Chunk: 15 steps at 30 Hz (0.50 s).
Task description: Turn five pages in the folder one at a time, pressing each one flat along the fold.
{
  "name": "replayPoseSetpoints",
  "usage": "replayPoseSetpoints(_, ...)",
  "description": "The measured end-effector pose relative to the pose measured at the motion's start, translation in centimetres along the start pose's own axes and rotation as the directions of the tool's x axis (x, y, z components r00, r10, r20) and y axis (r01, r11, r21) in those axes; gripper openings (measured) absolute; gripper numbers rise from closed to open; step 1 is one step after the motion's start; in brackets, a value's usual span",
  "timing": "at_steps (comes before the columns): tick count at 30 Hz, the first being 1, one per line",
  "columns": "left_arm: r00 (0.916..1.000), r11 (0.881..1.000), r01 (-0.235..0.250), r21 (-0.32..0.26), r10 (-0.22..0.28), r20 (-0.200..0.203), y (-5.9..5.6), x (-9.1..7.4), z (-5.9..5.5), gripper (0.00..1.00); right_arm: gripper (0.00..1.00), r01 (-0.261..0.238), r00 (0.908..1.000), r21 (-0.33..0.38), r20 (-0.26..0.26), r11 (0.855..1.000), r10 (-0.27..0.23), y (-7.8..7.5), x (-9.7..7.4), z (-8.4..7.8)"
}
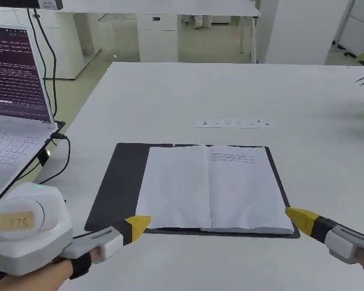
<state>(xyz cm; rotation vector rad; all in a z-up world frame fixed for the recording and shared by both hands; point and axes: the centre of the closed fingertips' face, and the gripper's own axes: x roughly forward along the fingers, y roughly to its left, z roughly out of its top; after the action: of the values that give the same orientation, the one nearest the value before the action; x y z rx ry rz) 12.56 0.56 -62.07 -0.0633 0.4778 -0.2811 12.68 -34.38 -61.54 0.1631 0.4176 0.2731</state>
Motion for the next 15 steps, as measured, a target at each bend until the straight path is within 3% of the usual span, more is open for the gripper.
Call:
replayPoseSetpoints(7,0.9992,0.999,0.031,0.037,-0.03,-0.026,-1.3,2.5,-0.1,0.99,1.0,-0.01,0.9999,0.017,-0.003,1.0,0.01,0.1,0.3,-0.5)
replayPoseSetpoints(15,0.9901,0.985,0.13,0.109,-0.124,-0.067,-6.2,7.0,-0.5,0.99,1.0,-0.027,0.9994,0.032,-0.021,0.999,0.027,0.6,0.5,-1.8)
